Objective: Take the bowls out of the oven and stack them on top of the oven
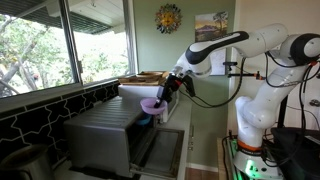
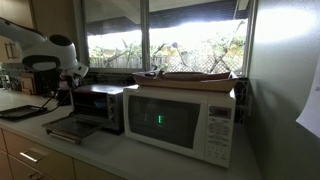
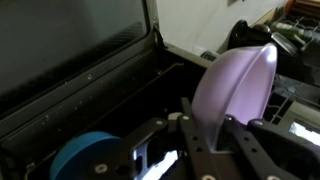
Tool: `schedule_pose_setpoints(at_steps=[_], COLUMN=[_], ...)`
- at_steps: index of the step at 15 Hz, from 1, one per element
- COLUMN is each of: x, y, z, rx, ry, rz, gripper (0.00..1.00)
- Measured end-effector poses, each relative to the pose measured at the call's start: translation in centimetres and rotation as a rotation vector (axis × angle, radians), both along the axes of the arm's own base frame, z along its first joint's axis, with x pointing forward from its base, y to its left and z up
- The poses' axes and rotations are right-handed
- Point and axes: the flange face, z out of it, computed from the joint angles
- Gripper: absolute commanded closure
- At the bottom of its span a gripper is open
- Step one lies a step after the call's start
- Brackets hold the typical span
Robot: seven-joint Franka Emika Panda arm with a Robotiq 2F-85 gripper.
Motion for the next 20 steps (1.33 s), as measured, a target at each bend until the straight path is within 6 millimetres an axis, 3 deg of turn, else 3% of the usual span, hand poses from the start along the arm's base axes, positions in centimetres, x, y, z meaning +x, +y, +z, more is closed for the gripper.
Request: schedule_pose_setpoints(at_steps=[3,9,10,11,12,20], x=[2.0,5.8,6.4,6.8,7.2,8.5], y=[0.5,2.2,2.1,2.0,1.7,1.5], z=[1.1,-0.3,-0.1,0.1,0.4,2.1], rx=[0.003,-0.053,-0.056,-0.057,-0.059,-0.072], ry=[-0.019,0.073,0.086,0.095,0.102,0.123], rz=[-0.12,-0.319,-0.346,-0.372,-0.398,-0.51], gripper=[0.96,0.96,0.9,0.67,0.57,0.0])
